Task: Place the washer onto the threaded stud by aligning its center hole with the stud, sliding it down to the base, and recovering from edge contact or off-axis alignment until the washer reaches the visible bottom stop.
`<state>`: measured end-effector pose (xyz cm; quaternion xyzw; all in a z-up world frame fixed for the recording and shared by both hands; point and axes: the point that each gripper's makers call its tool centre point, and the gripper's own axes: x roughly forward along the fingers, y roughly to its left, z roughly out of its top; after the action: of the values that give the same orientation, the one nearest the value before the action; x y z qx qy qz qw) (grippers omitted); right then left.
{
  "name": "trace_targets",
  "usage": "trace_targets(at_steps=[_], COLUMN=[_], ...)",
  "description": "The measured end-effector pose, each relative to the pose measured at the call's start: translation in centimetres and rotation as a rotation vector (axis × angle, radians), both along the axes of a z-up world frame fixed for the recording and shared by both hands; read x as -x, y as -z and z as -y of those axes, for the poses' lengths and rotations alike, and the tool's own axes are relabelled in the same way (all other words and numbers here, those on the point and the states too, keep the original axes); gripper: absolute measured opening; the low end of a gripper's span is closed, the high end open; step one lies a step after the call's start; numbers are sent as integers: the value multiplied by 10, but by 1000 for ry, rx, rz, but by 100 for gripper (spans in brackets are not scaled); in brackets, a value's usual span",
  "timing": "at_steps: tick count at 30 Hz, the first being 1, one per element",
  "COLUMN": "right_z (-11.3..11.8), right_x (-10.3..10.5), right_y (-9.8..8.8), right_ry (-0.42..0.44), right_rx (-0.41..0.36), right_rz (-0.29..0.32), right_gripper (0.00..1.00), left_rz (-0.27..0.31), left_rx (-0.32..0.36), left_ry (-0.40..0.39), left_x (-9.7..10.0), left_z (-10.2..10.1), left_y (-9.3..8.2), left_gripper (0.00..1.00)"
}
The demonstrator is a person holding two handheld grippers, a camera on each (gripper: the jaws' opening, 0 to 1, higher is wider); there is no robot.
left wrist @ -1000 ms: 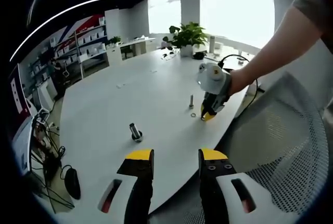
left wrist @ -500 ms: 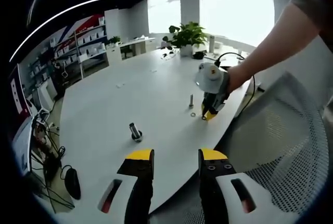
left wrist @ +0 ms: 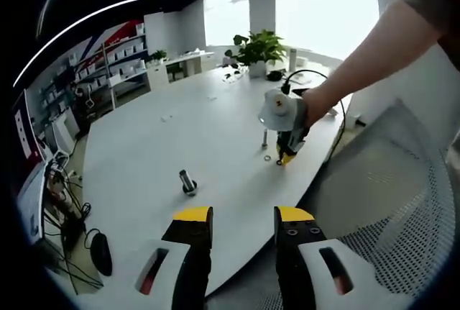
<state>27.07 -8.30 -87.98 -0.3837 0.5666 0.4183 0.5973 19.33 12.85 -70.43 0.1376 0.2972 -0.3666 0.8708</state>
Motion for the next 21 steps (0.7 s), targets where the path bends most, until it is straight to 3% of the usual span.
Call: trace_targets(at_steps=[4,5,8,13,21], right_z=[2,-1,-3,-4,-11], right_x=[0,1,-1,0,-6], right_y=[0,0,-2,-1,-1], right_ry=[-5,61,124,43,24], right_rx=[-21,-69,-126,-100,-100], right_rz=[12,4,11,46,59], right_gripper=[13,14,16,18,20], left_rz=[0,0,3,0,1], left_rx=[2,1,3,-2,-1], left_ry=[-3,-4,-6,-4,-7], left_x=[0,0,-1,-1,-1], left_z=[0,-1,-1,-1,-2], left_y=[0,0,-1,0,-1], left_gripper=[32,32,32,32,32])
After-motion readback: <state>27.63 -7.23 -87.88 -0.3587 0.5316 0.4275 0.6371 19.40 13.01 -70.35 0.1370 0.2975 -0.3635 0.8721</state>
